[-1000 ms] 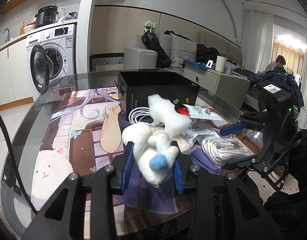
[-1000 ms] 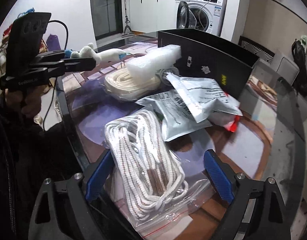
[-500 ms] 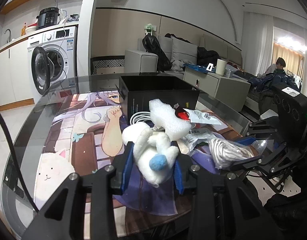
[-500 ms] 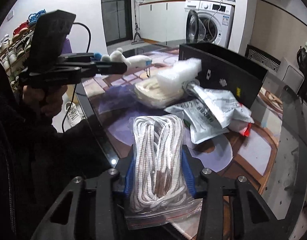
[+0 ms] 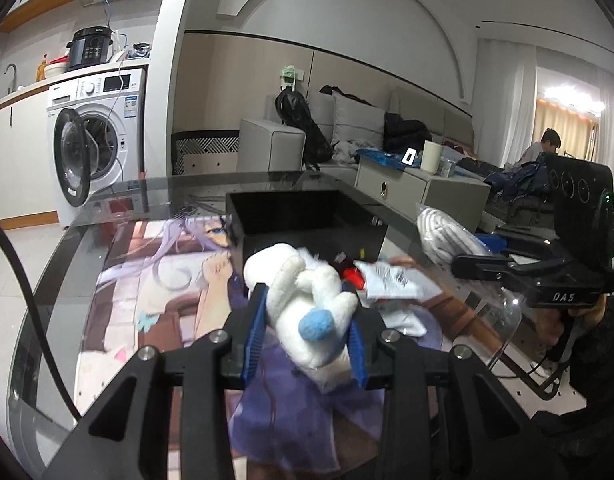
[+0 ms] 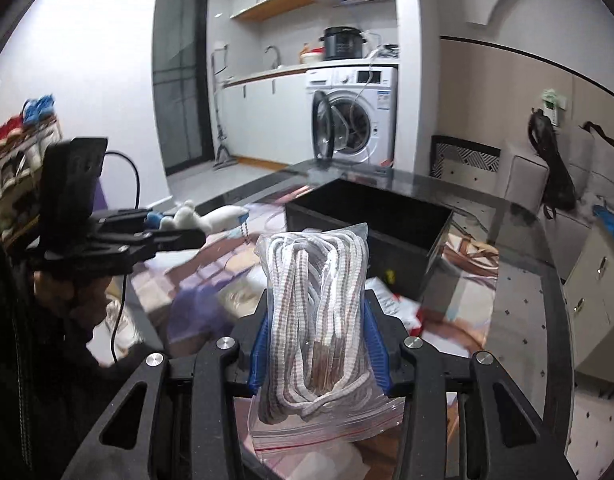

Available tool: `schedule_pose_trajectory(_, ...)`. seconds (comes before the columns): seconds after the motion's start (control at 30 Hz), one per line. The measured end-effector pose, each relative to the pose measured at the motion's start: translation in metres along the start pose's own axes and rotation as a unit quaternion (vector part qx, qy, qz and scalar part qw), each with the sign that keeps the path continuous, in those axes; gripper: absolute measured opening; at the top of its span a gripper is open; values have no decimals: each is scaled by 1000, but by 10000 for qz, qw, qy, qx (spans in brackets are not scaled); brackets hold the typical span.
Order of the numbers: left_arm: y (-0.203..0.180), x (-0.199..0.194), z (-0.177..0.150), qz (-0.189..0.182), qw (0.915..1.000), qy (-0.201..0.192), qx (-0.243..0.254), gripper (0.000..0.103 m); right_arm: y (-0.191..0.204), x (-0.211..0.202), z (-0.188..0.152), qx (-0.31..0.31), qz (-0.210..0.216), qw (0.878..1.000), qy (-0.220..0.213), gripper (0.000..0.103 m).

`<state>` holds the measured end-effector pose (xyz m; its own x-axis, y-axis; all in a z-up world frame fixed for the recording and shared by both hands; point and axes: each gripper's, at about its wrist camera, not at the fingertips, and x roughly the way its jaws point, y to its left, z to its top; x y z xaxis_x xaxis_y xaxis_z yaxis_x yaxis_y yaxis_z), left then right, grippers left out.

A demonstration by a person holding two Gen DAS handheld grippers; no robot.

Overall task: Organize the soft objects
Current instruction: 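Lift the plush toy with the left tool while the right tool lifts the rope bag, then drop the plush into the black box with the left tool while the right tool releases the rope bag there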

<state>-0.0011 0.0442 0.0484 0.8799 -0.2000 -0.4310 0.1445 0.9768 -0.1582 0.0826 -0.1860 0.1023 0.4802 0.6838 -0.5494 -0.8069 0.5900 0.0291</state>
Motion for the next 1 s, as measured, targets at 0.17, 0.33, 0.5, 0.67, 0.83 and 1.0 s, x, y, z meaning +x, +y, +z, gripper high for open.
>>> schedule_pose_trajectory(0.17, 0, 7, 18, -132, 9999, -72, -16, 34, -6, 2, 14, 263, -253, 9993, -110, 42)
schedule_pose_trajectory(0.33, 0, 17, 31, -215, 9997, -114, 13, 34, -12, 8, 31, 391, -511, 9978, -142, 42)
schedule_pose_trajectory(0.5, -1, 30, 47, -253, 9997, -59, 19, 34, -16, 17, 48, 497, -707, 9961, -158, 42)
schedule_pose_trajectory(0.67, -5, 42, 67, -212, 9996, -65, 148, 34, -22, 24, 65, 585, -791, 9950, -192, 42)
schedule_pose_trajectory(0.83, -7, 55, 81, -210, 9995, -15, 215, 34, -26, 27, 82, 588, -825, 9946, -217, 42)
schedule_pose_trajectory(1.0, -7, 64, 93, -228, 9994, -70, 242, 34, -31, 33, 89, 618, -841, 9942, -242, 42)
